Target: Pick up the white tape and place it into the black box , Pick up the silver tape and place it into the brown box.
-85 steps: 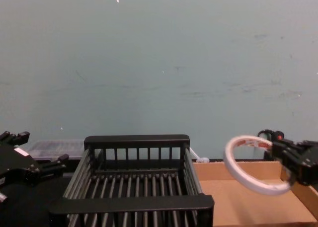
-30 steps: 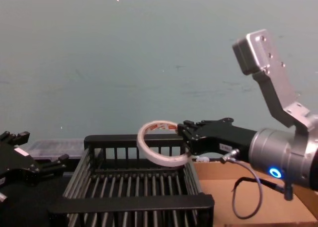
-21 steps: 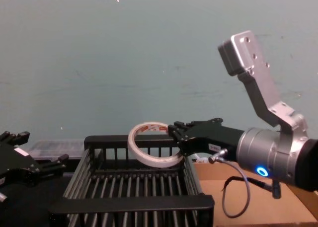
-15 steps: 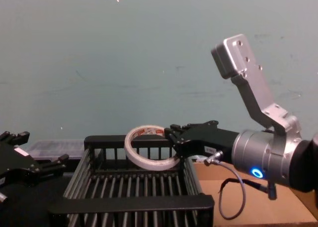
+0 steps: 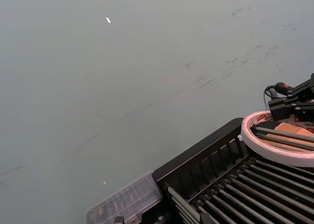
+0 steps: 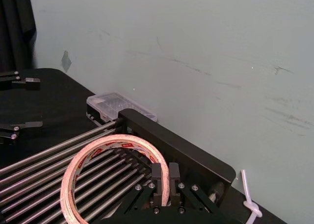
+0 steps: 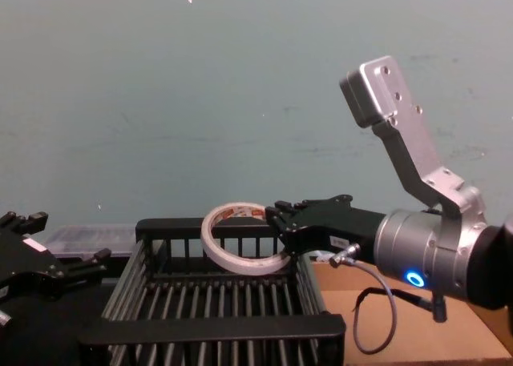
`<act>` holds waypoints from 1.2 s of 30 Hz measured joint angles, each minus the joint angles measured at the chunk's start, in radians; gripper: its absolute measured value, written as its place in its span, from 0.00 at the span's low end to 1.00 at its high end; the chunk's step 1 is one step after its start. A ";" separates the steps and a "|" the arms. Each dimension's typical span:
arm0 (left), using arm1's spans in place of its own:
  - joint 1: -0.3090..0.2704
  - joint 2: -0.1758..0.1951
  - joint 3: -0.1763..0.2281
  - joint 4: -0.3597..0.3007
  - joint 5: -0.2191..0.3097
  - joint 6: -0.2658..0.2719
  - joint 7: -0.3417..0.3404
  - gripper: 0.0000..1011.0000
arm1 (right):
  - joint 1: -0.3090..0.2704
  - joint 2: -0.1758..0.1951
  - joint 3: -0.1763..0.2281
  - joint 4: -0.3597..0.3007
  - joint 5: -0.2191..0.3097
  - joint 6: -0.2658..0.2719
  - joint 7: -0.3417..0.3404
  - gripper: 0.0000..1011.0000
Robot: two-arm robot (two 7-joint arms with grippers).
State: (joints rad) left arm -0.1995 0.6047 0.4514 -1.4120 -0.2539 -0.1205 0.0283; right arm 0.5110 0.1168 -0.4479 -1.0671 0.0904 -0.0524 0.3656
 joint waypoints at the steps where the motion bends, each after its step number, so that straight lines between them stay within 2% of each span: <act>1: 0.000 0.000 0.000 0.000 0.000 0.000 0.000 0.99 | 0.000 0.000 0.000 0.000 0.000 0.000 0.000 0.09; 16: 0.000 0.000 0.000 0.000 0.000 0.000 0.000 0.99 | -0.002 0.000 0.001 -0.002 0.002 0.000 -0.001 0.11; 23: 0.000 0.000 0.000 0.000 0.000 0.000 0.000 0.99 | -0.002 0.000 0.001 -0.003 0.002 0.000 -0.001 0.31; 27: 0.000 0.000 0.000 0.000 0.000 0.000 0.000 0.99 | -0.002 0.000 0.001 -0.003 0.003 0.000 -0.001 0.47; 29: 0.000 0.000 0.000 0.000 0.000 0.000 0.000 0.99 | -0.002 0.000 0.001 -0.003 0.003 0.000 -0.001 0.51; 36: 0.000 0.000 0.000 0.000 0.000 0.000 0.000 0.99 | -0.002 0.000 0.001 -0.003 0.003 0.000 -0.001 0.75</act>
State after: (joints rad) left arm -0.1995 0.6047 0.4514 -1.4120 -0.2539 -0.1205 0.0283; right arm 0.5093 0.1171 -0.4465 -1.0701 0.0930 -0.0524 0.3643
